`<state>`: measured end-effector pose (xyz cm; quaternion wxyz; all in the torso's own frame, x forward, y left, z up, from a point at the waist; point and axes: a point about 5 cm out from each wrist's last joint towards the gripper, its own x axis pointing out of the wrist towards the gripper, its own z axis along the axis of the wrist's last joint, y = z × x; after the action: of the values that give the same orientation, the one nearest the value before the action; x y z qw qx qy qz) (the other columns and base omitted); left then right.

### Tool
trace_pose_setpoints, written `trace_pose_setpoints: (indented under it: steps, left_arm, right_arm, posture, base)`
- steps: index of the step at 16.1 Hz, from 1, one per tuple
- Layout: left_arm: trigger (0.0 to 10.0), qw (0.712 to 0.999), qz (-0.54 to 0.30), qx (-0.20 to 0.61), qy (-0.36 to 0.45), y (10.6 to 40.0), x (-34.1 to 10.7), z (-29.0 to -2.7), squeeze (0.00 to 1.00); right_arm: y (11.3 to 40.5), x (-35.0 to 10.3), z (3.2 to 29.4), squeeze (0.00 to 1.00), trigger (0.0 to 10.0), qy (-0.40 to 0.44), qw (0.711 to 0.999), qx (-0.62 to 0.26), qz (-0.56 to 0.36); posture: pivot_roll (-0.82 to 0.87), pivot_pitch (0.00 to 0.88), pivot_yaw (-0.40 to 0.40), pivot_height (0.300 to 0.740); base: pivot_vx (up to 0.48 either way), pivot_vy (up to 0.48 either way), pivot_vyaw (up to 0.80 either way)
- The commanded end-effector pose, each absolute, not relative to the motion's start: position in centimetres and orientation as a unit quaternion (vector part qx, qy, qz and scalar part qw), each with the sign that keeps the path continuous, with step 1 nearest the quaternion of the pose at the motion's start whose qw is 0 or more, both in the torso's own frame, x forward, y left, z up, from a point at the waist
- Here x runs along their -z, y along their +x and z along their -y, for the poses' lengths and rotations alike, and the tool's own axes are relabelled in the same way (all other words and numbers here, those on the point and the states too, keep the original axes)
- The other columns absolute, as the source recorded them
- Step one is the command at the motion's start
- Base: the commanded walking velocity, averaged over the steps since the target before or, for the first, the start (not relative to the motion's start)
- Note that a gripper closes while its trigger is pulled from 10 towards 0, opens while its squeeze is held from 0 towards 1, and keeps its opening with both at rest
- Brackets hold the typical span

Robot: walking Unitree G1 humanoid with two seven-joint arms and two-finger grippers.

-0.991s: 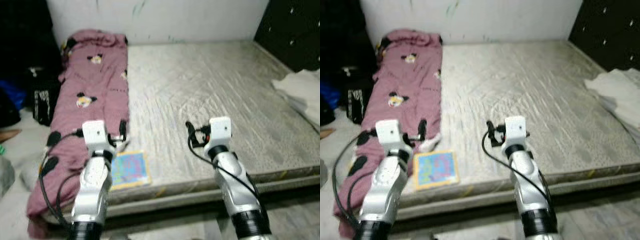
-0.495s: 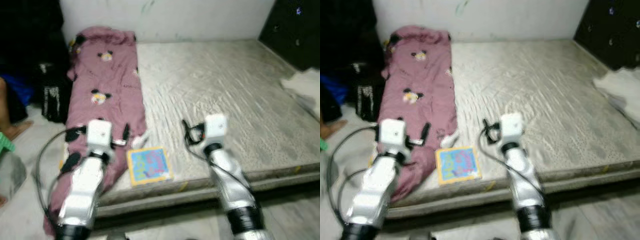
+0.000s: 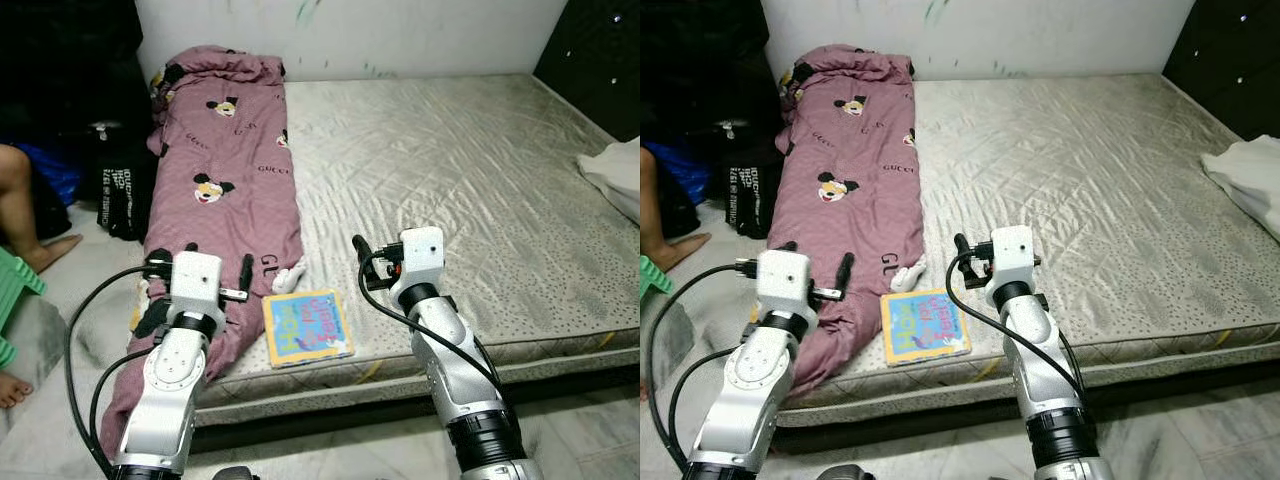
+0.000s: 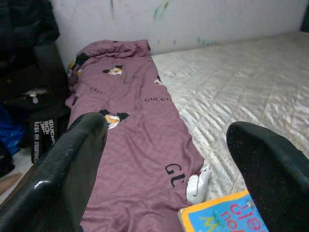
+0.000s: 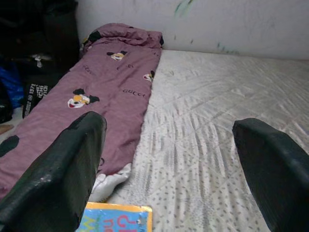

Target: Clean up the room

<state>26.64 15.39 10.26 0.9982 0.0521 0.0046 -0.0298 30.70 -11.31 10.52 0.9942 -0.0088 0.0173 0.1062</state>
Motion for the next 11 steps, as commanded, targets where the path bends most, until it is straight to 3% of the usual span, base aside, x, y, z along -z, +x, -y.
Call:
trace_pose_setpoints:
  steps: [1, 4, 11]
  left_arm:
    - [10.0, 0.999, -0.009, 0.005, 0.036, 26.5, -10.3, -16.2, 0.00]
    - [10.0, 1.000, -0.004, 0.002, 0.018, 26.7, -10.6, -16.0, 0.00]
    - [10.0, 1.000, 0.001, 0.024, 0.007, 27.0, -10.9, -14.7, 0.00]
  right_arm:
    - [30.9, -10.4, 11.3, 0.00, 10.0, -0.006, 0.994, -0.105, -0.019]
    - [30.9, -9.9, 10.7, 0.00, 10.0, 0.001, 0.994, -0.107, -0.026]
    - [31.1, -10.2, 11.5, 0.00, 10.0, -0.009, 0.996, -0.090, -0.018]
  posture:
    - [0.11, 0.000, -0.028, 0.740]
    - [0.12, 0.008, -0.026, 0.740]
    - [0.10, 0.025, -0.017, 0.740]
  base:
    - [0.000, 0.000, 0.00]
    - [0.000, 0.000, 0.00]
    - [0.280, 0.000, 0.00]
